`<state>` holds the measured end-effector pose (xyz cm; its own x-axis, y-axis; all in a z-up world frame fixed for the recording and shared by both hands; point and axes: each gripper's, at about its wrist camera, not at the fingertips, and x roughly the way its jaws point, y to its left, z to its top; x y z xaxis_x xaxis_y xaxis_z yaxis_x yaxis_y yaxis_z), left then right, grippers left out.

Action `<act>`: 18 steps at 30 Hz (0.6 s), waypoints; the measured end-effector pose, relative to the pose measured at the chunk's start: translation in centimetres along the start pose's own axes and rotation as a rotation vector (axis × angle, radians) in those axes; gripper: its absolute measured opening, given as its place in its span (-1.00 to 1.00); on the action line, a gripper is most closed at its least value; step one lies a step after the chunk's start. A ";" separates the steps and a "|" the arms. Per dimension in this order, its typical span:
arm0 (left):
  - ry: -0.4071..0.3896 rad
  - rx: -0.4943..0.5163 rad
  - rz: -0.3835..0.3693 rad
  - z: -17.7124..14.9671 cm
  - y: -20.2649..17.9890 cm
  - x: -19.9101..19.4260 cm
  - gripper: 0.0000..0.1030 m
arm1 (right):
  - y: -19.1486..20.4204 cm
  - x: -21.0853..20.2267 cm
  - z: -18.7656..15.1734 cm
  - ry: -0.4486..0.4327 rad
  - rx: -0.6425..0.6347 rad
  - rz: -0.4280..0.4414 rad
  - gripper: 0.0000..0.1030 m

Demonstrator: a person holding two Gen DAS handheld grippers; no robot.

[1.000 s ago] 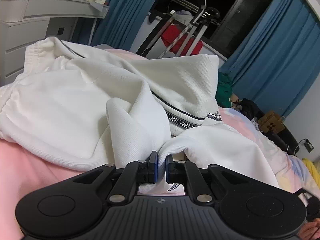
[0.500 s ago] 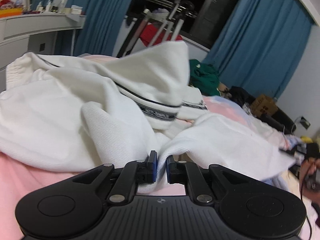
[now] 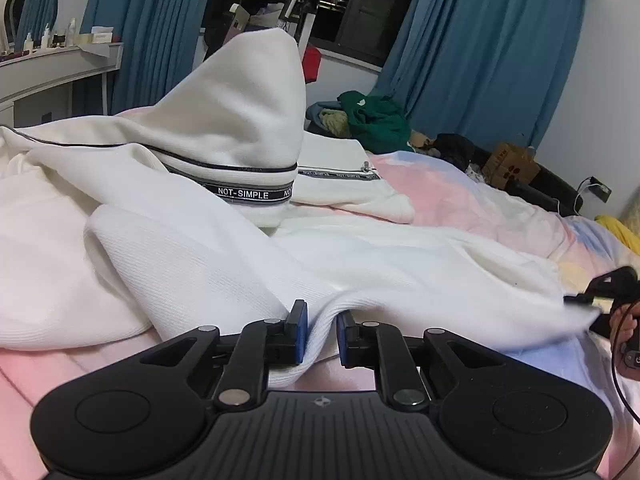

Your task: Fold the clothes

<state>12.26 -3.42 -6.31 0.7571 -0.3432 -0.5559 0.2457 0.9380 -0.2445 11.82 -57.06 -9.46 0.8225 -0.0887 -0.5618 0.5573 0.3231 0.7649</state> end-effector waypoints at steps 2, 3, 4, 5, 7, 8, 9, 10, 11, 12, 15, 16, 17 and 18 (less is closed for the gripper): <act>0.003 -0.012 -0.009 0.2 0.4 -0.2 -0.69 | -1.0 0.0 -0.2 0.028 0.050 -0.013 -0.74; 0.005 -0.022 -0.014 0.3 0.6 -0.4 -0.67 | -0.9 -0.2 -0.2 0.025 0.058 -0.015 -0.73; 0.006 -0.031 -0.020 0.4 0.9 -0.6 -0.66 | -0.7 -0.5 -0.4 0.026 0.051 -0.014 -0.73; 0.008 -0.041 -0.026 0.6 1.1 -0.9 -0.64 | -0.4 -0.8 -0.7 0.029 0.033 -0.022 -0.71; 0.015 -0.061 -0.034 0.8 1.4 -1.2 -0.61 | -0.1 -1.3 -1.3 0.043 -0.001 -0.054 -0.44; 0.021 -0.072 -0.037 0.9 1.6 -1.4 -0.55 | -0.1 -1.7 -1.5 0.053 0.000 -0.063 -0.34; 0.028 -0.087 -0.039 0.9 1.9 -1.6 -0.42 | -0.2 -2.1 -1.7 0.064 0.005 -0.069 -0.17; 0.034 -0.105 -0.044 0.9 2.1 -2.0 -0.34 | -0.6 -2.5 -1.8 0.073 0.020 -0.057 -0.04; 0.036 -0.134 -0.053 0.9 2.4 -2.6 -0.15 | -1.1 -3.2 -1.9 0.081 0.046 -0.037 0.00; 0.039 -0.162 -0.062 0.8 2.8 -3.2 0.17 | -1.4 -3.7 -1.8 0.088 0.075 -0.022 0.07; 0.028 -0.258 -0.069 0.8 4.1 -5.5 0.53 | -1.6 -4.6 -1.7 0.099 0.173 0.004 0.18; 0.022 -0.293 -0.071 0.9 4.7 -6.2 0.54 | -1.4 -4.8 -1.5 0.102 0.204 0.010 0.18; 0.017 -0.334 -0.072 0.9 5.5 -6.9 0.59 | -1.5 -5.0 -1.5 0.097 0.224 0.012 0.18; 0.017 -0.393 -0.070 1.0 6.5 -7.3 0.62 | -1.7 -5.2 -1.5 0.091 0.241 0.012 0.19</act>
<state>8.91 5.21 -3.08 0.7360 -0.4096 -0.5391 0.0437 0.8233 -0.5659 6.41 -55.76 -8.34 0.8215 0.0026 -0.5702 0.5677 0.0890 0.8184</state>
